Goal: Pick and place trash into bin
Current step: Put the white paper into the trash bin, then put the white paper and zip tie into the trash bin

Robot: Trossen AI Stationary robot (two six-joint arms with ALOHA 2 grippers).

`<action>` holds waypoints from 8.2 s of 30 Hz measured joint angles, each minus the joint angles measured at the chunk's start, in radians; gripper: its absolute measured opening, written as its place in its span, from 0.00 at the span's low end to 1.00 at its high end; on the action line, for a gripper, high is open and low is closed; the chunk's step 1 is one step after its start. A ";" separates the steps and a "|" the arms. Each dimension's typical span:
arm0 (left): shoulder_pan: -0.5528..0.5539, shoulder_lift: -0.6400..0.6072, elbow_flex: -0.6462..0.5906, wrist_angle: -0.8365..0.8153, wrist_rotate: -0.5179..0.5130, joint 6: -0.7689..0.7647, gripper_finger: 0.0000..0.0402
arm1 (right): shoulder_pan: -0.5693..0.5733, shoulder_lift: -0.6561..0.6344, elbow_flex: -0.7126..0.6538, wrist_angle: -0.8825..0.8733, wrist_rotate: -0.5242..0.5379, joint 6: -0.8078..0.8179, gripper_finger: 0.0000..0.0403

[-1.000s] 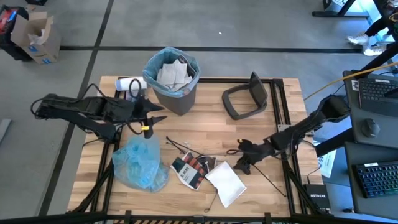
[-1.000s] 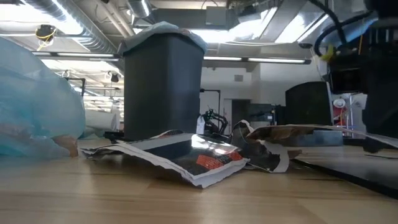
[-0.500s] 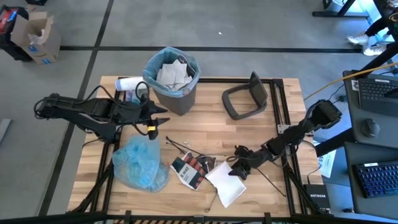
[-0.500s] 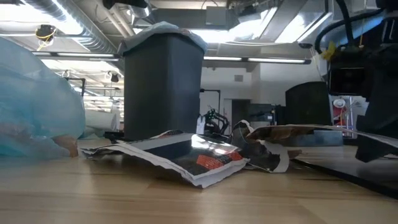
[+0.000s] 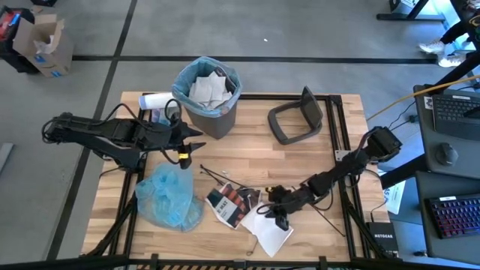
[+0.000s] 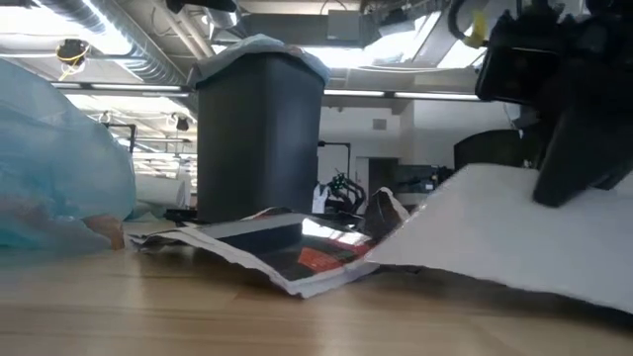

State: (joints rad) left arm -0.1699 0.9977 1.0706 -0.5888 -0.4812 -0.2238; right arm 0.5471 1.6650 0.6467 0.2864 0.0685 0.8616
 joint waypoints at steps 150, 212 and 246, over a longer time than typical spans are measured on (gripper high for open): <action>0.002 -0.367 -0.033 -0.007 -0.107 0.367 0.41 | -0.844 0.092 1.089 -0.290 0.088 -0.891 0.16; 0.000 -0.197 -0.034 -0.060 -0.065 0.081 0.41 | -0.371 0.396 0.453 -0.047 -0.258 -0.243 0.55; 0.000 -0.380 -0.006 -0.046 -0.065 0.399 0.41 | -0.487 0.158 0.949 -0.793 -0.184 -0.618 0.00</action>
State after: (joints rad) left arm -0.1696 0.6181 1.0641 -0.6346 -0.5465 0.1750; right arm 0.0600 1.8229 1.5956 -0.5061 -0.1152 0.2439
